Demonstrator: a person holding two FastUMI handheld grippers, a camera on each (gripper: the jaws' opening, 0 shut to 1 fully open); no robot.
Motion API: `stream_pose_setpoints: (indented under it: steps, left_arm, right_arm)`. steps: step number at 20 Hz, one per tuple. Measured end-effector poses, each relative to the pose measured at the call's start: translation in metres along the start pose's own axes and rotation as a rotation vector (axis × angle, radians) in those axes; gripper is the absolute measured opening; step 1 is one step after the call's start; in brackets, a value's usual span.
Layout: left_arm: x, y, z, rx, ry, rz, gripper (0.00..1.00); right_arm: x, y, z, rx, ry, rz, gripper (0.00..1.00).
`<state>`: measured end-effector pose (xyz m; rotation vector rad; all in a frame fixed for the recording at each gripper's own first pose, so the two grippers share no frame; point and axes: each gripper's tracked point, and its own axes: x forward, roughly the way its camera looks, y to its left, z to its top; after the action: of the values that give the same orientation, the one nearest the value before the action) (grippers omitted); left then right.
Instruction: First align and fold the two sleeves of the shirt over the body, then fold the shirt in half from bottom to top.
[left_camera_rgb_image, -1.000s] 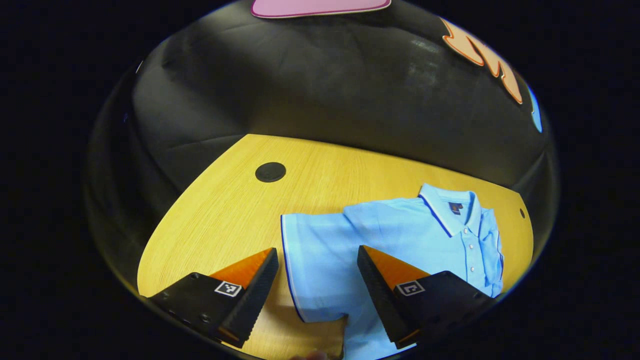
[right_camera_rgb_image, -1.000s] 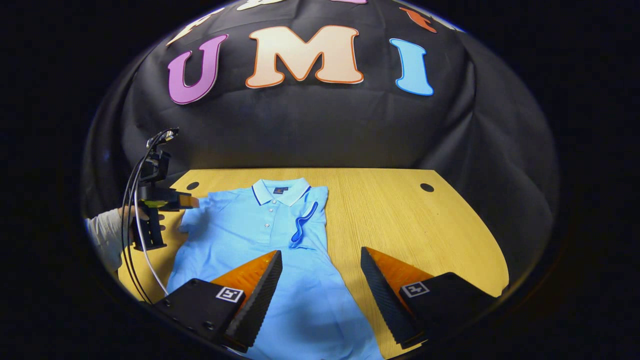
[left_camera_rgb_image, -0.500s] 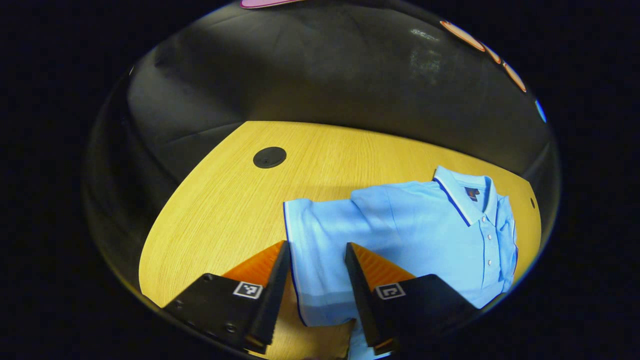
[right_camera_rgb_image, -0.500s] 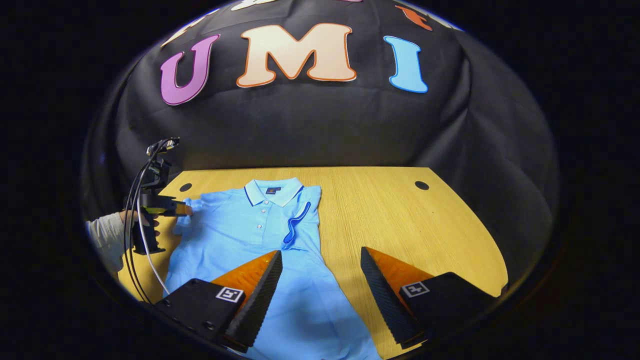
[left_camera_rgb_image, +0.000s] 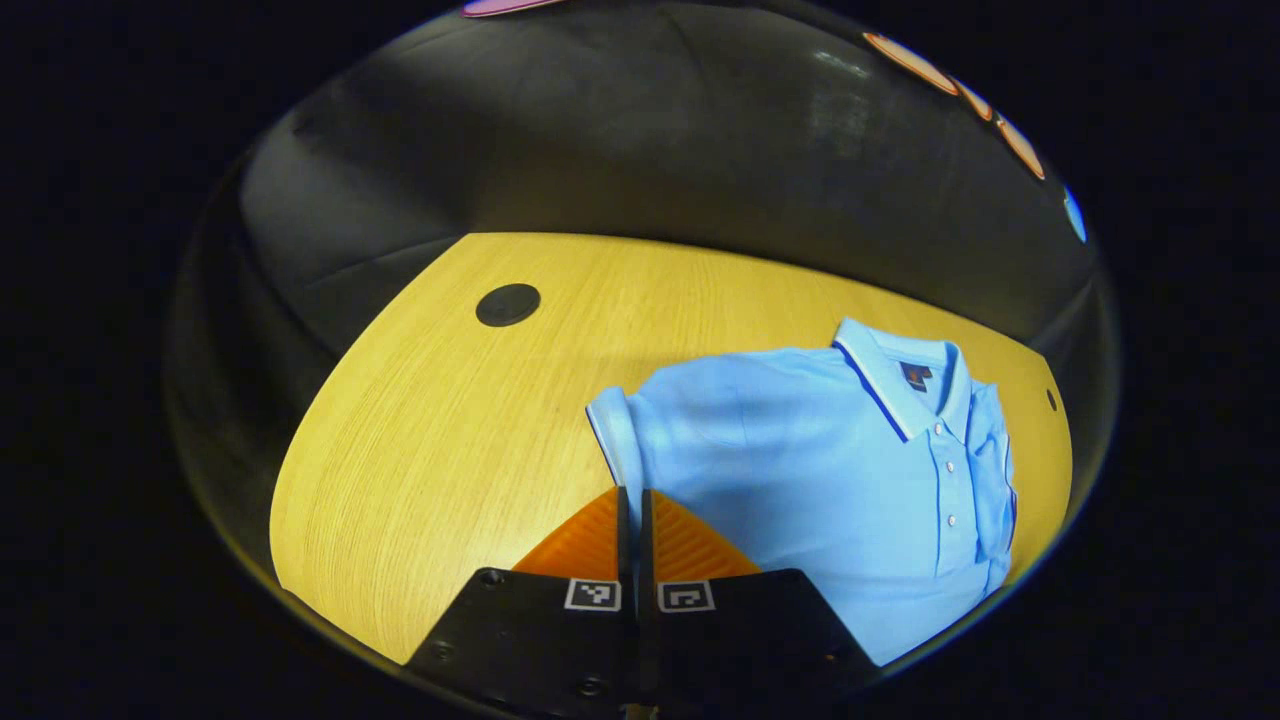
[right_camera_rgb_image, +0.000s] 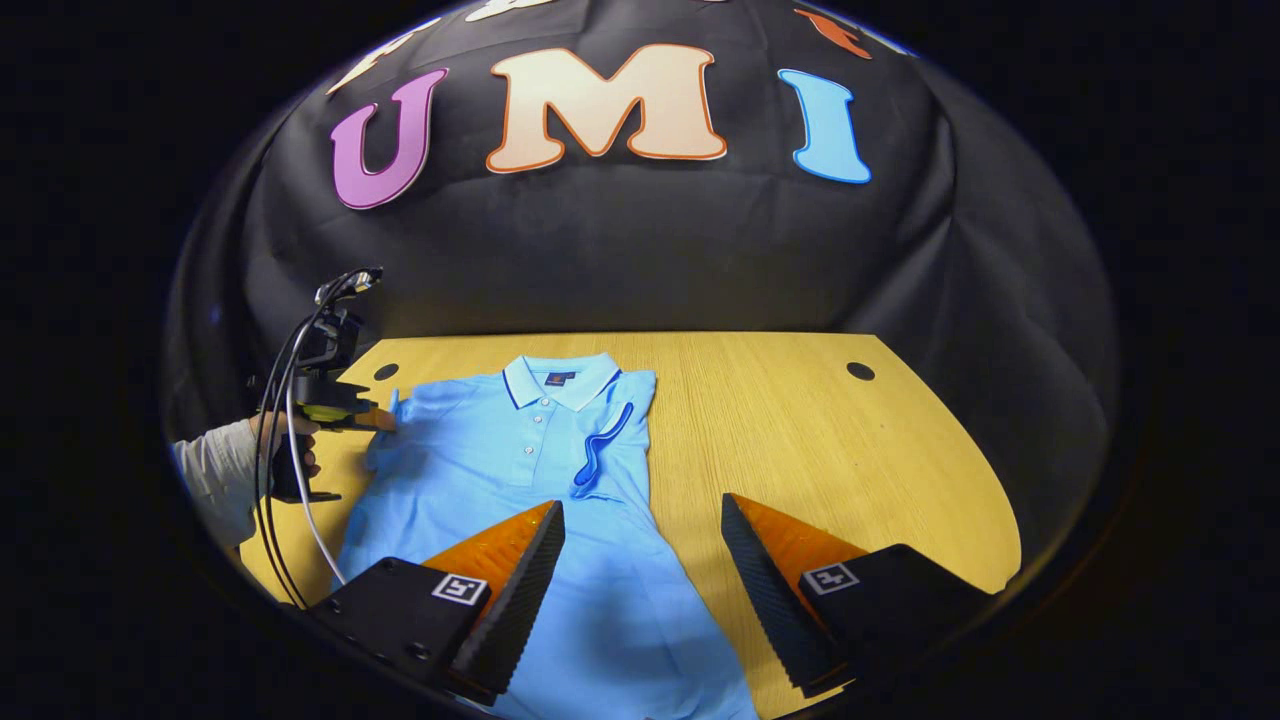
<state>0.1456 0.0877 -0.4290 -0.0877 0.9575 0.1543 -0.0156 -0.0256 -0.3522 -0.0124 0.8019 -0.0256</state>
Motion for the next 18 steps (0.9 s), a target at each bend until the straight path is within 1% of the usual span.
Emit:
stream_pose_setpoints:
  steps: [2, 3, 4, 6, 7, 8, 9, 10, 11, 12, 15, 18]
  left_arm:
    - [-0.007, -0.015, 0.01, 0.012, -0.032, -0.003, 0.0]
    - [-0.012, -0.02, 0.015, 0.028, -0.046, -0.002, 0.0]
    - [-0.017, -0.029, 0.018, 0.044, -0.051, -0.005, 0.0]
    - [-0.024, -0.051, 0.022, 0.065, -0.06, -0.023, 0.0]
    - [-0.025, -0.062, 0.022, 0.074, -0.061, -0.035, 0.0]
    - [-0.028, -0.074, 0.023, 0.078, -0.065, -0.045, 0.0]
    - [-0.028, -0.086, 0.022, 0.085, -0.065, -0.055, 0.0]
    - [-0.028, -0.097, 0.021, 0.094, -0.066, -0.066, 0.0]
    - [-0.028, -0.109, 0.019, 0.103, -0.063, -0.077, 0.0]
    - [-0.028, -0.121, 0.016, 0.112, -0.062, -0.09, 0.0]
    - [-0.026, -0.158, 0.008, 0.129, -0.059, -0.136, 0.0]
    - [-0.017, -0.181, -0.005, 0.135, -0.035, -0.139, 0.0]
  right_arm:
    - [-0.004, -0.008, 0.002, -0.012, -0.007, 0.001, 0.98]
    - [-0.005, -0.013, 0.003, -0.013, -0.011, 0.004, 0.94]
    - [-0.006, -0.018, 0.002, -0.01, -0.011, 0.005, 0.98]
    - [-0.007, -0.027, 0.002, 0.003, -0.01, 0.008, 0.98]
    - [-0.008, -0.032, 0.003, 0.009, -0.01, 0.009, 0.94]
    - [-0.009, -0.037, 0.003, 0.014, -0.012, 0.01, 0.98]
    - [-0.009, -0.043, 0.003, 0.015, -0.014, 0.01, 0.98]
    - [-0.009, -0.049, 0.003, 0.012, -0.015, 0.011, 0.94]
    - [-0.008, -0.054, 0.005, 0.005, -0.013, 0.01, 0.94]
    - [-0.009, -0.059, 0.005, -0.002, -0.009, 0.006, 0.98]
    - [-0.005, -0.076, -0.001, 0.011, -0.003, 0.005, 0.98]
    - [-0.005, -0.087, -0.002, 0.007, 0.002, 0.011, 0.98]
